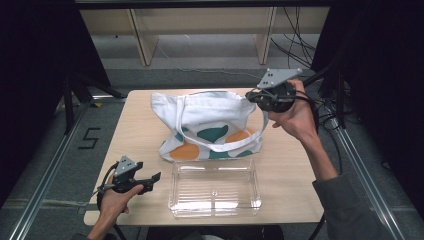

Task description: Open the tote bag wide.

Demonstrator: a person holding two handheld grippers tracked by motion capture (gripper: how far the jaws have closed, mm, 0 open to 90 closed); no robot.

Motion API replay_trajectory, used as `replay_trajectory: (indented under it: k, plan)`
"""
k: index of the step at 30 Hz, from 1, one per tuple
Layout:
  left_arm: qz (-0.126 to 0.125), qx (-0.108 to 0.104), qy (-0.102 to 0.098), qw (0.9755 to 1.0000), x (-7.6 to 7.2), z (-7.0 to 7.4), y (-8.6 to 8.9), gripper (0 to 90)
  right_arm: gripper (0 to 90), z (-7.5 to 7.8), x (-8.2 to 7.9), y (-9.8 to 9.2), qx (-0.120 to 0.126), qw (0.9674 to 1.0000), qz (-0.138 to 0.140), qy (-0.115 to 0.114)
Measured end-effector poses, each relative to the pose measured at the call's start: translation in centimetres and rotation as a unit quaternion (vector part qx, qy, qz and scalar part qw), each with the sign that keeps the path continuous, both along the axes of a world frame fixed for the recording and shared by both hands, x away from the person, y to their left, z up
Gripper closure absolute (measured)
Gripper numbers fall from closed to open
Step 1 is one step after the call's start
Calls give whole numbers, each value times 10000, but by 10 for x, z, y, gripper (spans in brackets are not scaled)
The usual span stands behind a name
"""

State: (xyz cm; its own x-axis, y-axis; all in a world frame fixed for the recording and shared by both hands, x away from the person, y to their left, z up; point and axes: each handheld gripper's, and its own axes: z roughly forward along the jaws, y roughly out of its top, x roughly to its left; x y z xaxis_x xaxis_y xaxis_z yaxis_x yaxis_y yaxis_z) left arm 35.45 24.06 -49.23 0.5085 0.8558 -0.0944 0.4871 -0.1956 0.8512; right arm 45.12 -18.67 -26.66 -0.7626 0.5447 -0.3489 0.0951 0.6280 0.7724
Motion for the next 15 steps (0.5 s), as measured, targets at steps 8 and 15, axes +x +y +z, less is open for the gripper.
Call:
replay_trajectory:
  k: [8, 15]
  plan:
    - [13, 6, -7, 10000, 1, -1, -1, 184, 893, -49, 11, -16, 176, 9990, -119, 382]
    - [-25, -10, -41, 10000, 0, 1, 0, 204, 893, -74, 24, -16, 284, 9981, -140, 537]
